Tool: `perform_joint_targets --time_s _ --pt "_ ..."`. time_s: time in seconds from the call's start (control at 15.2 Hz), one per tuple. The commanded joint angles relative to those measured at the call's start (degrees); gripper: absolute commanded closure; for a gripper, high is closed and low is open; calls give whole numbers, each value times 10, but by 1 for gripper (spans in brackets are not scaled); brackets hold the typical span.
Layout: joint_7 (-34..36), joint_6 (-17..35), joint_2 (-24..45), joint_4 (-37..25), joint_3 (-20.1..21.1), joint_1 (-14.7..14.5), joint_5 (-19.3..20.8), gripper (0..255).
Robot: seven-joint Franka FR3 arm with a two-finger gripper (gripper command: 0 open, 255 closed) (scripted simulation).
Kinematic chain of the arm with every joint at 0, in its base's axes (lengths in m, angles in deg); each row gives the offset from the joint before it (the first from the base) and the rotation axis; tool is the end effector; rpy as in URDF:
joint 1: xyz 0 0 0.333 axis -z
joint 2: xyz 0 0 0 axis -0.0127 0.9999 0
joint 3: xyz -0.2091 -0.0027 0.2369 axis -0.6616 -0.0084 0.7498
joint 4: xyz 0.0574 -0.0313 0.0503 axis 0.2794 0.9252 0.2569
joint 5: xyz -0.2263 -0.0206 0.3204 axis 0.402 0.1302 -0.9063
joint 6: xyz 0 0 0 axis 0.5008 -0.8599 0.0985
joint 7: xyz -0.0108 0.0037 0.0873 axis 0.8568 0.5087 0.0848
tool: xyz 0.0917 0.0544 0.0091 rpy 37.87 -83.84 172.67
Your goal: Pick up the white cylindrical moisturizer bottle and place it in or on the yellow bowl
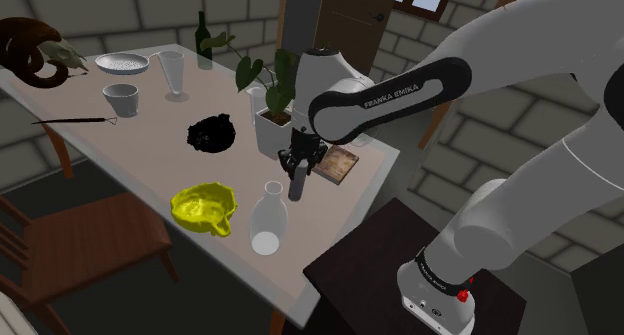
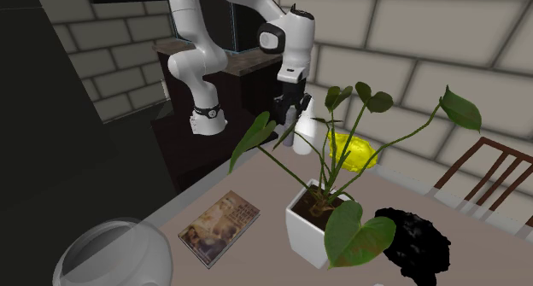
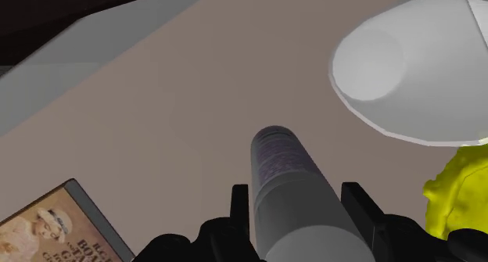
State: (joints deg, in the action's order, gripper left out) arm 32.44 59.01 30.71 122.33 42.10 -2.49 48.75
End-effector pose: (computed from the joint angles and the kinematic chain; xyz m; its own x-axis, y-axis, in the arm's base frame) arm 0.4202 0.1739 0.3594 0.9719 -0.2354 -0.0022 -0.2352 -0.9711 0.0410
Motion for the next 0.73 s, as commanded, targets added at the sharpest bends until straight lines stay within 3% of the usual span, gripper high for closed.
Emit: perform_joint_targets --time_s 0.0,0.66 --pt "-3 -17 -10 -8 -2 -1 -3 255" --pt "-13 -96 -48 -49 -9 -2 -13 255"
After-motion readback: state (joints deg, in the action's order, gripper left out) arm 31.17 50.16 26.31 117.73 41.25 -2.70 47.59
